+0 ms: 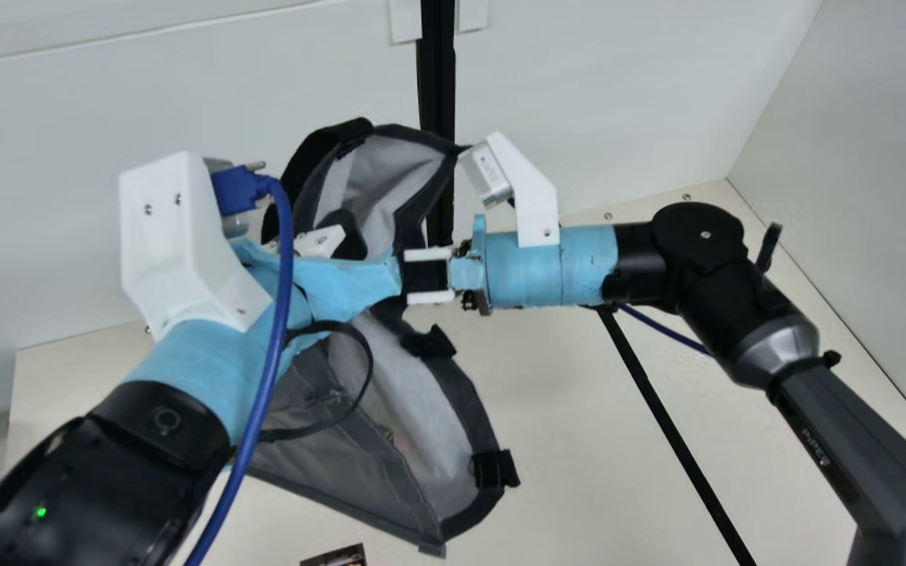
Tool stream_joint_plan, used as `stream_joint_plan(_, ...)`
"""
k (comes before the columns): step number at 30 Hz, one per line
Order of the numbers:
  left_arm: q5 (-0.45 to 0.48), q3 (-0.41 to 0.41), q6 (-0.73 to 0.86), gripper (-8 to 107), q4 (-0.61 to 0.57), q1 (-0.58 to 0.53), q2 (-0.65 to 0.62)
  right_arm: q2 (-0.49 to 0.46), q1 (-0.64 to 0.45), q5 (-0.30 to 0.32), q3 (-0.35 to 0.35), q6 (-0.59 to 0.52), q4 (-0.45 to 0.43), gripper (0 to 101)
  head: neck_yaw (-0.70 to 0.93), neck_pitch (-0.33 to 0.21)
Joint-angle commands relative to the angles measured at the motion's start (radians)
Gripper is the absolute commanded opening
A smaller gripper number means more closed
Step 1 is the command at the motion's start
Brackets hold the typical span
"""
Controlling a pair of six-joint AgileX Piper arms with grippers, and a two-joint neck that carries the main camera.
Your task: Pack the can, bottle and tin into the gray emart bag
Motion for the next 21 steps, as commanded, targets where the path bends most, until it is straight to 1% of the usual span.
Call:
stream_joint_plan(1, 0.017, -0.035, 0.008, 10, 0.009, -0.003, 0.006, 0.002, -0.013, -0.009, -0.014, 0.006, -0.006, 0, -0.001, -0.023)
stream_joint_plan(7, 0.055, -0.133, 0.065, 10, -0.003, 0.004, 0.028, -0.01, -0.038, -0.009, -0.061, 0.036, -0.001, 0, -0.001, -0.023)
stream_joint_plan(13, 0.11, -0.251, 0.138, 10, -0.032, 0.013, 0.059, -0.039, -0.049, -0.009, -0.107, 0.073, 0.016, 0, -0.001, -0.023)
stream_joint_plan(21, 0.208, -0.406, 0.207, 10, -0.078, 0.008, 0.098, -0.068, -0.075, -0.009, -0.198, 0.15, 0.017, 0, -0.001, -0.023)
